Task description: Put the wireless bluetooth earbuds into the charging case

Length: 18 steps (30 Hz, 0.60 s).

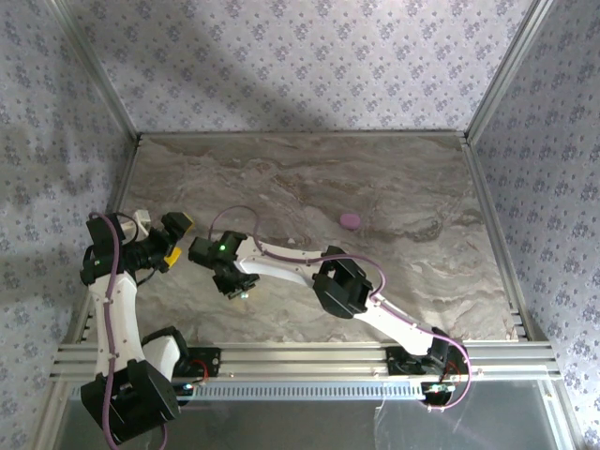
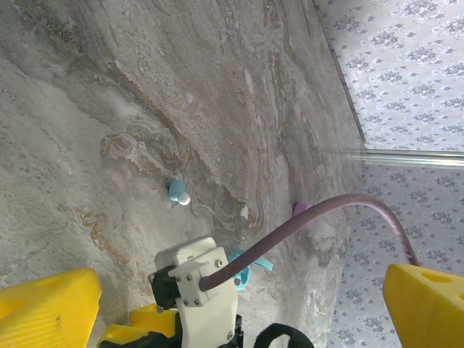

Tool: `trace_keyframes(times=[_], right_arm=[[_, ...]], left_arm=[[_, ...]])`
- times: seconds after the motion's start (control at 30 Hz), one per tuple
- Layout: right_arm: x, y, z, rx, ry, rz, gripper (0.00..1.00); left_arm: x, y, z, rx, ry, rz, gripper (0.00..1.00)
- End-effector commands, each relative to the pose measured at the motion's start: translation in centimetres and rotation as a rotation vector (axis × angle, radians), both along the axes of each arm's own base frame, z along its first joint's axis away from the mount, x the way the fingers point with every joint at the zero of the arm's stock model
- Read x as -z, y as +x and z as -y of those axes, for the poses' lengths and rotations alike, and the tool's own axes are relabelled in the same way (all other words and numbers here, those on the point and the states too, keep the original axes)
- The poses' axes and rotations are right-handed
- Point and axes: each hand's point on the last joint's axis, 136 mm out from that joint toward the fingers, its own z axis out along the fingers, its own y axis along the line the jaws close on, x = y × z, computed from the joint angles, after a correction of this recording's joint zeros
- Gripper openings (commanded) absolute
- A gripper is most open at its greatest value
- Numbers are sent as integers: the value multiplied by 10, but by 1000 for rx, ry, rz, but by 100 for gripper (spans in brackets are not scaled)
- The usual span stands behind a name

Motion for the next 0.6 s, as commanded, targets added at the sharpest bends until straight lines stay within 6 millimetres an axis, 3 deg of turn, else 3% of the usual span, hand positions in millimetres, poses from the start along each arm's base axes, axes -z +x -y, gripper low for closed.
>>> trace_keyframes(times=[0.0,0.57], right_arm=[[4,-2,5,-4,-40,-3,29],[12,-3,14,-34,-92,-18,24]], left_arm=[[3,-2,0,4,4,1,100],[4,-2,0,6,0,-2,100]])
